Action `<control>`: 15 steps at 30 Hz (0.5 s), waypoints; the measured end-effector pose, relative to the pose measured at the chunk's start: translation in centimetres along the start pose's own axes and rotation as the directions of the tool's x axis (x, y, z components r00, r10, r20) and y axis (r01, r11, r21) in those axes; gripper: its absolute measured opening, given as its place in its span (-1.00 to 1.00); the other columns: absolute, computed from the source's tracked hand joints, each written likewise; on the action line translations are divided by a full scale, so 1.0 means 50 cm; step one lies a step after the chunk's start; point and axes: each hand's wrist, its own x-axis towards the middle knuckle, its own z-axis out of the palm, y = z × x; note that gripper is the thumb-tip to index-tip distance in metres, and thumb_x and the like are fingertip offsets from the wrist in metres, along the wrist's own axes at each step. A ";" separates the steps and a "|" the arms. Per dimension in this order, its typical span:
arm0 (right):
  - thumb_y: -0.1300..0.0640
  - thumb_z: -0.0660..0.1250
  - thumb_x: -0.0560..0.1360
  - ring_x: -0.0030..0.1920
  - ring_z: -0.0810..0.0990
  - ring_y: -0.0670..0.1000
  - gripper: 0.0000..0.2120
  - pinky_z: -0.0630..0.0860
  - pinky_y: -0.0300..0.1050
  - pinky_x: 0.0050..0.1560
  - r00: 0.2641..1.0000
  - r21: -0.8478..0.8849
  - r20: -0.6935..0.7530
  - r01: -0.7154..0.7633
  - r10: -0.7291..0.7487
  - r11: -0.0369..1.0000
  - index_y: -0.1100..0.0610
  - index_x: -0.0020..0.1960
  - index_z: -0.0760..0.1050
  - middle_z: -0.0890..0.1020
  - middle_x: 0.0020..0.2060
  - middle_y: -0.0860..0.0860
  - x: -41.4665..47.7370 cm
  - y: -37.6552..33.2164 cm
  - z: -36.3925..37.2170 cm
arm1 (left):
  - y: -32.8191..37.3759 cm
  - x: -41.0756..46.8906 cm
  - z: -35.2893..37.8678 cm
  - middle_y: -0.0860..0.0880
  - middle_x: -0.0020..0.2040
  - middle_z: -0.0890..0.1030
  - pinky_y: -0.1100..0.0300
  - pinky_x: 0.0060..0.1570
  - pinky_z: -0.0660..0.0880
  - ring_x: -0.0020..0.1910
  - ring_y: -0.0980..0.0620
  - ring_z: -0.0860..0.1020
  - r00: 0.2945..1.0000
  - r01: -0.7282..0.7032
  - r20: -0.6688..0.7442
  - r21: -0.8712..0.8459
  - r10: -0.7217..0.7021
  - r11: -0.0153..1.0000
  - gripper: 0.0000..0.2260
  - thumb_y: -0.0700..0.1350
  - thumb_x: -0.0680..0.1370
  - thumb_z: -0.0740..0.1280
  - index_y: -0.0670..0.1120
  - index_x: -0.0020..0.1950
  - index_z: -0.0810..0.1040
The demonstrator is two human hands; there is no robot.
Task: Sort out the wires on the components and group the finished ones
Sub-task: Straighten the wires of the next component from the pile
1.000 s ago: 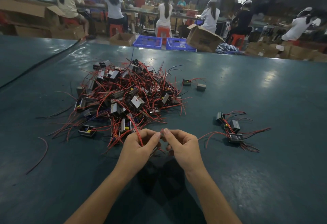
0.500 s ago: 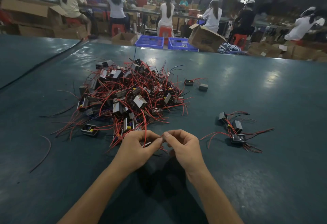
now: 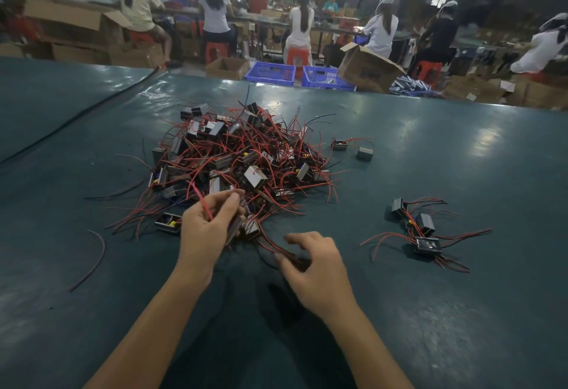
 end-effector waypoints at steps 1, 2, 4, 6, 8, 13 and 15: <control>-0.10 0.41 0.48 0.08 0.47 -0.08 -0.71 0.36 -0.25 0.09 0.997 -0.129 0.057 0.053 -0.046 0.990 -0.02 0.15 0.61 0.60 0.06 -0.17 -0.003 -0.002 0.012 | -0.002 0.004 -0.005 0.06 -0.34 0.64 0.30 -0.34 0.53 -0.33 0.17 0.58 1.000 0.006 -0.029 -0.010 -0.006 1.000 -0.88 -0.17 0.60 0.31 -0.09 -0.01 0.65; -0.13 0.37 0.51 0.10 0.46 -0.05 -0.70 0.32 -0.20 0.10 0.993 -0.225 0.095 0.089 -0.069 0.970 -0.03 0.17 0.61 0.58 0.09 -0.16 -0.004 -0.006 0.021 | -0.004 0.009 -0.009 0.07 -0.34 0.64 0.26 -0.31 0.53 -0.32 0.16 0.58 0.999 0.006 -0.052 -0.011 -0.007 1.000 -0.88 -0.16 0.60 0.31 -0.08 -0.02 0.65; -0.08 0.29 0.57 0.10 0.47 0.00 -0.75 0.26 -0.18 0.04 0.993 -0.295 0.092 0.103 -0.079 0.950 -0.03 0.16 0.62 0.58 0.08 -0.14 -0.001 -0.014 0.025 | -0.007 0.014 -0.014 0.07 -0.33 0.64 0.20 -0.24 0.53 -0.28 0.14 0.59 0.997 0.001 -0.073 -0.002 -0.001 1.000 -0.87 -0.15 0.60 0.31 -0.04 -0.06 0.65; 0.03 0.24 0.61 0.06 0.49 0.02 -0.78 0.26 -0.17 0.01 0.996 -0.313 0.055 0.078 -0.064 0.947 -0.02 0.16 0.61 0.59 0.05 -0.08 0.004 -0.013 0.020 | -0.010 0.017 -0.016 0.07 -0.34 0.63 0.23 -0.24 0.54 -0.29 0.16 0.59 0.998 -0.012 -0.067 0.020 0.013 1.000 -0.86 -0.15 0.60 0.31 -0.02 -0.07 0.66; 0.06 0.19 0.62 0.07 0.49 0.01 -0.77 0.28 -0.17 0.05 0.997 -0.343 0.066 0.052 -0.031 0.938 -0.03 0.20 0.56 0.57 0.06 -0.06 0.008 -0.007 0.012 | -0.014 0.017 -0.016 0.08 -0.36 0.64 0.32 -0.29 0.55 -0.32 0.20 0.59 0.998 -0.036 -0.058 0.053 0.039 0.998 -0.86 -0.16 0.60 0.32 -0.02 -0.08 0.65; 0.04 0.11 0.65 0.09 0.48 0.03 -0.75 0.30 -0.12 0.10 0.994 -0.393 0.093 -0.013 0.054 0.920 -0.01 0.21 0.52 0.54 0.08 -0.02 0.014 0.014 -0.011 | -0.022 0.017 -0.013 0.08 -0.34 0.66 0.38 -0.28 0.54 -0.33 0.19 0.60 0.996 -0.071 -0.035 0.134 0.076 0.989 -0.88 -0.15 0.58 0.34 0.01 -0.09 0.64; 0.02 0.10 0.66 0.06 0.48 0.05 -0.75 0.29 -0.09 0.06 0.995 -0.429 0.035 -0.067 0.091 0.901 0.01 0.18 0.52 0.53 0.06 0.00 0.019 0.029 -0.030 | -0.027 0.016 -0.012 0.05 -0.32 0.66 0.21 -0.20 0.57 -0.30 0.06 0.61 0.998 -0.065 -0.009 0.175 0.067 0.982 -0.90 -0.13 0.58 0.34 0.00 -0.07 0.65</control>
